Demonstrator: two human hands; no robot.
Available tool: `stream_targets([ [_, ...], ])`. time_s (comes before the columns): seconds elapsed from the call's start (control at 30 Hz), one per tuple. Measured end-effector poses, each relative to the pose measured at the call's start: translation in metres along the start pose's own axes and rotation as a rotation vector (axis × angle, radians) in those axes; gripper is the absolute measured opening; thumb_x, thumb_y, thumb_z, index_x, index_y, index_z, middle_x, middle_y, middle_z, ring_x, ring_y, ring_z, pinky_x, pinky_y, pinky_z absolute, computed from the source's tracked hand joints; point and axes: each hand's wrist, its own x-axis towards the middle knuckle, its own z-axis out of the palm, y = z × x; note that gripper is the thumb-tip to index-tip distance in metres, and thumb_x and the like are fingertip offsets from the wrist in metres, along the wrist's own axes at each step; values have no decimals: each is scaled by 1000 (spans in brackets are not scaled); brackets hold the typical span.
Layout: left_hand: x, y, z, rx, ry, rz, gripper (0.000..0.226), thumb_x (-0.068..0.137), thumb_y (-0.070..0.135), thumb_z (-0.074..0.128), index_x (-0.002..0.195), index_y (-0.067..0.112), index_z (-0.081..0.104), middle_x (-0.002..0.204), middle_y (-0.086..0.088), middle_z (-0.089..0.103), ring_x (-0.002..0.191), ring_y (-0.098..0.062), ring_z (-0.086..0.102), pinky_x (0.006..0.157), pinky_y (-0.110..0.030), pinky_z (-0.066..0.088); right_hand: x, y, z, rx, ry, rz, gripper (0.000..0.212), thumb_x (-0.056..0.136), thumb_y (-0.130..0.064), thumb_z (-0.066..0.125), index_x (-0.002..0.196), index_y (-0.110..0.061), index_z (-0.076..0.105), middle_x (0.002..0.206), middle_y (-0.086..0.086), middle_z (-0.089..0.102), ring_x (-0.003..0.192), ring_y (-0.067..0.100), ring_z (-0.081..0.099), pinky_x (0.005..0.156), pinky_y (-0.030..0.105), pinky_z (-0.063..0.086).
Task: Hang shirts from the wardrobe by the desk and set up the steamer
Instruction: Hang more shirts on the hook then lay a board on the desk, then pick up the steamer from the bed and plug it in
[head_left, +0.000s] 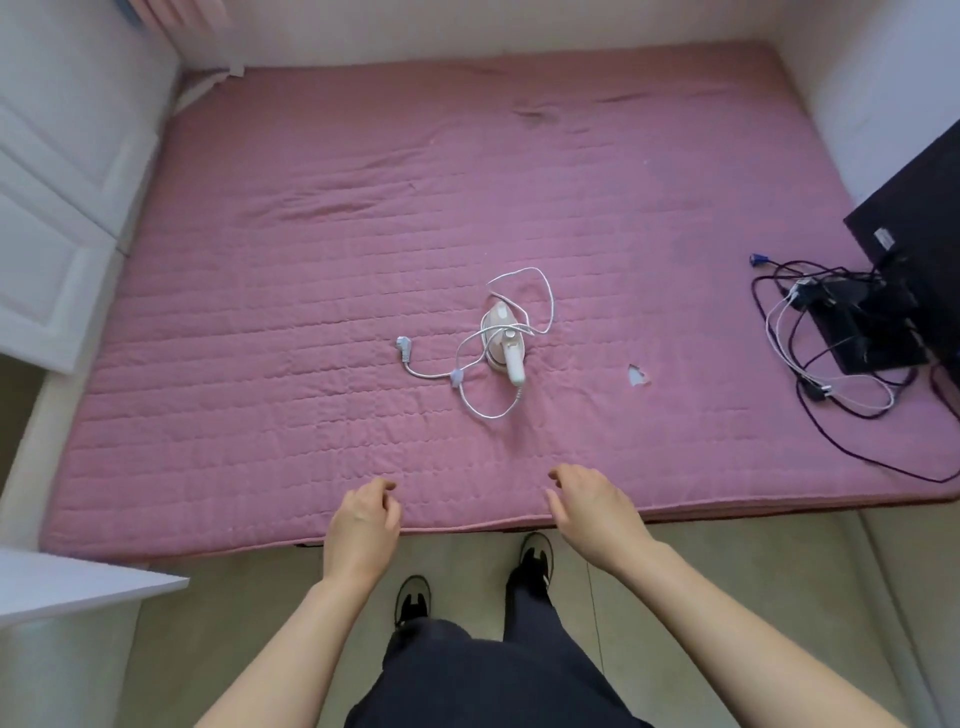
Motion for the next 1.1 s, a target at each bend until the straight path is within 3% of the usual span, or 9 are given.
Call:
stream_targets([
  [0.13,15,32,17,-37,-5,-84,27,92,16,49,115,15,63,106,-4,69,100,-24,60,81,-39,50,34,36,-23,-19,-46,-39,36,98,-31,39,127,-15,49,125,3,58,115,24,50,92,39,45],
  [0.43,71,63,58,-141,-7,-193,22,91,14,51,107,15,66,90,-4,68,85,-24,60,77,-36,49,118,70,-24,-37,-140,-73,35,98,-29,38,125,-11,52,124,7,58,114,28,51,89,37,45],
  [0.73,165,77,115,-220,-103,-234,24,89,12,52,107,15,66,86,-2,66,84,-25,60,79,-35,49,218,100,12,-46,-177,-28,33,97,-28,38,123,-11,53,122,8,59,113,29,52,88,38,46],
  [0.87,209,73,143,-255,-159,-247,21,89,12,52,103,16,67,88,0,67,83,-20,60,76,-28,44,259,114,38,-1,-211,32,38,98,-35,39,130,-15,47,124,7,58,116,28,51,88,38,45],
  [1.0,263,64,169,-484,-164,-410,22,90,11,49,82,23,66,84,1,71,79,-19,65,82,-37,53,311,130,62,79,-233,122,45,99,-44,37,132,-14,46,126,8,58,116,29,52,92,39,44],
  [1.1,293,59,185,-676,-144,-523,21,92,9,48,82,15,66,77,1,68,68,-14,61,77,-35,52,350,133,72,299,-174,267,51,99,-43,40,136,-9,41,117,10,61,116,31,54,89,34,41],
])
